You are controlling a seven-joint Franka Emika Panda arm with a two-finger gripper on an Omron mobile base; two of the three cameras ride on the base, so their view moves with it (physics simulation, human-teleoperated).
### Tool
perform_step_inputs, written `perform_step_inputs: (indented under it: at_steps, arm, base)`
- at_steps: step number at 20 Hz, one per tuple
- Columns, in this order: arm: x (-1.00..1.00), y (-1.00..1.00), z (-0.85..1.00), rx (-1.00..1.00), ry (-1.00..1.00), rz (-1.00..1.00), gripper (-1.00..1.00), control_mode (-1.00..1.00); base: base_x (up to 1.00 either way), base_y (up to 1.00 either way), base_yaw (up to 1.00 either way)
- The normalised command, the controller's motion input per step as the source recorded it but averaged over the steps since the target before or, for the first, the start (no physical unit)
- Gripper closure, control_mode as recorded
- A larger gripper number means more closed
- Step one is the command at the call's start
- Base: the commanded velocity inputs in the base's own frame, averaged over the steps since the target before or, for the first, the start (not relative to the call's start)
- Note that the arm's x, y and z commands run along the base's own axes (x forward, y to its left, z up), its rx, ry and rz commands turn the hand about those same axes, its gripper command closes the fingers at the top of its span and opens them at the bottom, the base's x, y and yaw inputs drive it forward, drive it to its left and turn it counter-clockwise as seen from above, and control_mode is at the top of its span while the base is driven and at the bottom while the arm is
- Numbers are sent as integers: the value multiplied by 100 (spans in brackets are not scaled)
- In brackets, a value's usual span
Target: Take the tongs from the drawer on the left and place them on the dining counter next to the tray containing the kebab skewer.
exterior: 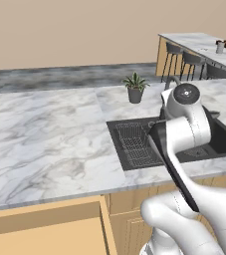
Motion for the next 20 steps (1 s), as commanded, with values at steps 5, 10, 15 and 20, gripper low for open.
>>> perform_step_inputs:
  at_steps: [5,10,15,20]
  arm:
    - [-1,-2,0,0,0,0,100,100]
    - [0,0,0,0,0,0,100,100]
    - [0,0,0,0,0,0,100,100]
    - [0,0,0,0,0,0,100,100]
  base:
    - [-3,-3,-1]
    - [-31,-27,-12]
    - [-44,-76,-16]
    - [-13,-90,-7]
